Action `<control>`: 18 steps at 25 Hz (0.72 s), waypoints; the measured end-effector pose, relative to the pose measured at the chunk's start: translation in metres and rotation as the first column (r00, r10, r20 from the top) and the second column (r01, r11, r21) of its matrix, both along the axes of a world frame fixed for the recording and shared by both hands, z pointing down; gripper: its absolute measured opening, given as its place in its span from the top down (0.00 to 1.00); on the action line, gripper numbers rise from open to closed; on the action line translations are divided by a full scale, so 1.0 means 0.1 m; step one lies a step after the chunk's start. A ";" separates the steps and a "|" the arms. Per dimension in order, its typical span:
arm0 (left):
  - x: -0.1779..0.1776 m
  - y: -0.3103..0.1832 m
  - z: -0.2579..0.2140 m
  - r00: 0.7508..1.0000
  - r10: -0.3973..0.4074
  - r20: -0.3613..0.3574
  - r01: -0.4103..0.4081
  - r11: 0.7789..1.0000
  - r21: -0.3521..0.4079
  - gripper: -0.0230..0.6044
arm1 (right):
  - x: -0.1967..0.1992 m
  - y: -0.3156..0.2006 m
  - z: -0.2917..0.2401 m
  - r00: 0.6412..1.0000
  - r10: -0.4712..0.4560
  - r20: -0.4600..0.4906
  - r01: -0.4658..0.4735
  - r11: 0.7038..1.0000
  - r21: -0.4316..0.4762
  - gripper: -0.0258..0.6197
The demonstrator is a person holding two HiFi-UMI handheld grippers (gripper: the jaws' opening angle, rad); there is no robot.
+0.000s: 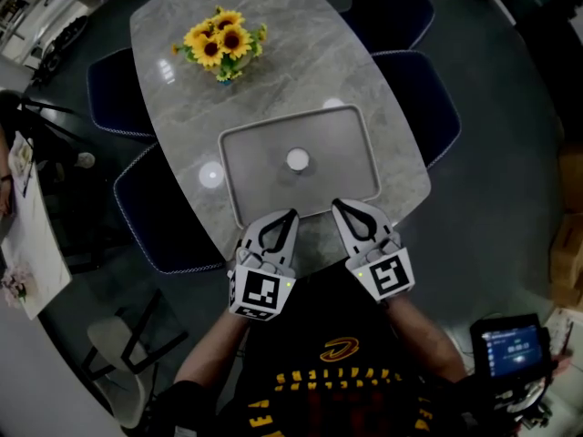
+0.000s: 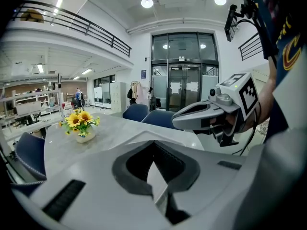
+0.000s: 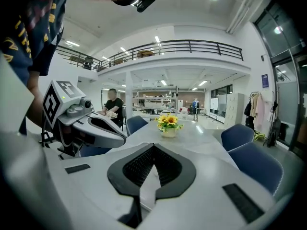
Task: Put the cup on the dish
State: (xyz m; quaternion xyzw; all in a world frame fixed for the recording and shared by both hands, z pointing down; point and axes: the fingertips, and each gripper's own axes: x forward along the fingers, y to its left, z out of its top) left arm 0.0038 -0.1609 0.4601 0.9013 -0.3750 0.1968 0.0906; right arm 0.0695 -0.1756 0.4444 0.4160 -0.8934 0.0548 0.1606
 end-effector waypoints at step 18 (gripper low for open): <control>-0.15 -0.14 0.05 1.000 -0.019 0.024 0.020 1.000 -0.017 0.96 | -0.04 -0.08 0.01 1.000 0.011 -0.011 -0.011 1.000 -0.028 0.95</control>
